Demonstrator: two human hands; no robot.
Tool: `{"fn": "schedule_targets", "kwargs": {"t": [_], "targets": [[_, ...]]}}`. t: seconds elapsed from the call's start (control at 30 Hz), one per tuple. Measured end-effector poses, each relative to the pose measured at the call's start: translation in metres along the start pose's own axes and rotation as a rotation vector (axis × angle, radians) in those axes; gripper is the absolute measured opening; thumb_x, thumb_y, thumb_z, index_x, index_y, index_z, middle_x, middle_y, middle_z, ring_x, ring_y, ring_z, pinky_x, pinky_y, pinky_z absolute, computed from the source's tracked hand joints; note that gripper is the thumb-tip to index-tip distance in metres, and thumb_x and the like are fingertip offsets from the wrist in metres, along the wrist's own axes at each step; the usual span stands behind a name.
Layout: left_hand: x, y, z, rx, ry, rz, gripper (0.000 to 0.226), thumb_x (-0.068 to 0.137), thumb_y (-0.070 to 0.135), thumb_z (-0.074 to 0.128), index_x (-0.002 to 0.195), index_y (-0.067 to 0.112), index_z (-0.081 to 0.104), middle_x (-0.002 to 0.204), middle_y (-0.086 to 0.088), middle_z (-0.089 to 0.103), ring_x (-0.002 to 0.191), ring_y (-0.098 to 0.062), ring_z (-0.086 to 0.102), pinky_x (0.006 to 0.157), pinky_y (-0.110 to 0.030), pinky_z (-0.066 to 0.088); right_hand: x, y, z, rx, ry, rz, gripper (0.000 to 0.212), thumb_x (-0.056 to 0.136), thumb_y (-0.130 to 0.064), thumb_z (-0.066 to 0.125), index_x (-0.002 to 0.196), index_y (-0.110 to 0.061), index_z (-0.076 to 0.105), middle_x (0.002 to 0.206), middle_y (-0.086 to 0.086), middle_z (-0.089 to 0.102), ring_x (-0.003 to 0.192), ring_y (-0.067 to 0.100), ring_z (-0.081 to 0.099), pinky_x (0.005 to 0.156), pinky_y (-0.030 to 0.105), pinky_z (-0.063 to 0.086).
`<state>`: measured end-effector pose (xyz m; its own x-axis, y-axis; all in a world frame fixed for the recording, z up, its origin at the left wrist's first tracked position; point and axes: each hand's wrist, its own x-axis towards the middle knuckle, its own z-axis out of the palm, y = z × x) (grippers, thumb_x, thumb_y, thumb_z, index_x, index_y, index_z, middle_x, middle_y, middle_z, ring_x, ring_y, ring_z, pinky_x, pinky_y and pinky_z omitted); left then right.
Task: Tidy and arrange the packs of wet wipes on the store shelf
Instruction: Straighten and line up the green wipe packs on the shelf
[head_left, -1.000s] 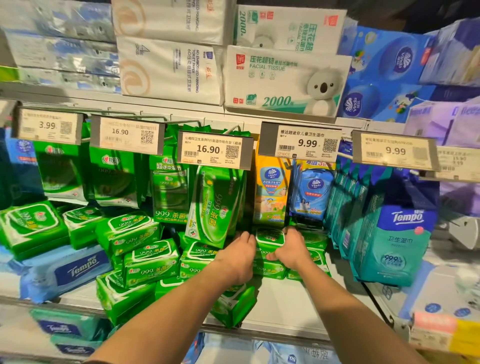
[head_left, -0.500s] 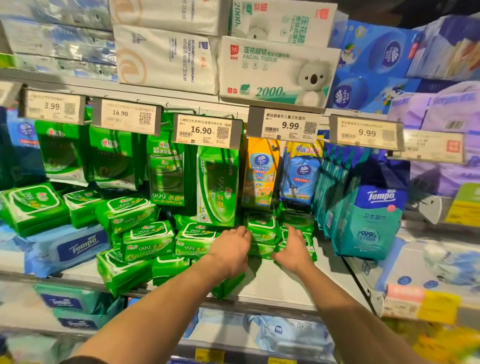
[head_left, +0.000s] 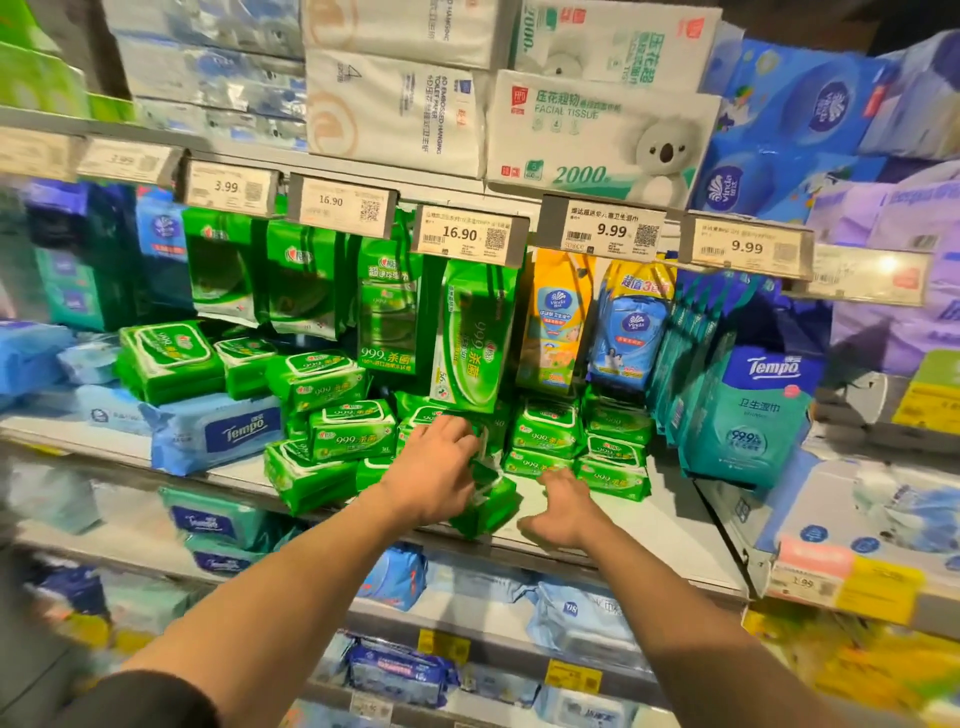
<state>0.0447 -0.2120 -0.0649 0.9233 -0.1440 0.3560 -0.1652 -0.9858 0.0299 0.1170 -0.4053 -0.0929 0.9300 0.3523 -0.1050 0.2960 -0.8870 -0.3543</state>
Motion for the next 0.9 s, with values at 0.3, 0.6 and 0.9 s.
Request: {"fn": "schedule_targets", "kwargs": {"t": [0.3,0.6,0.9], "targets": [[-0.04,-0.056,-0.022,-0.018,-0.124,-0.058,0.044,0.077,0.032,0.06,0.117,0.013,0.058,0.117,-0.01,0.053,0.115,-0.032,0.048,0.094,-0.044,0.046,-0.031,-0.049,0.005,0.161,0.025,0.045,0.099,0.069,-0.045,0.084,0.146,-0.005,0.035,0.152,0.016,0.034,0.137,0.03,0.038,0.111,0.036,0.036],[-0.05,-0.063,-0.011,-0.011,-0.165,-0.066,0.047,0.081,0.038,0.061,0.12,0.014,0.054,0.121,-0.01,0.05,0.12,-0.03,0.045,0.098,-0.044,0.044,-0.012,-0.091,0.023,0.062,0.052,0.024,0.115,0.06,-0.062,0.081,0.149,-0.011,0.028,0.152,0.011,0.034,0.14,0.03,0.029,0.112,0.04,0.033],[-0.017,-0.038,-0.013,-0.033,-0.087,-0.245,0.052,0.084,0.039,0.063,0.127,0.013,0.049,0.128,-0.009,0.046,0.122,-0.03,0.042,0.099,-0.043,0.043,0.016,-0.055,0.012,-0.043,0.013,-0.089,0.102,0.067,-0.045,0.082,0.147,-0.011,0.029,0.149,0.012,0.039,0.136,0.029,0.038,0.109,0.036,0.037]]}}
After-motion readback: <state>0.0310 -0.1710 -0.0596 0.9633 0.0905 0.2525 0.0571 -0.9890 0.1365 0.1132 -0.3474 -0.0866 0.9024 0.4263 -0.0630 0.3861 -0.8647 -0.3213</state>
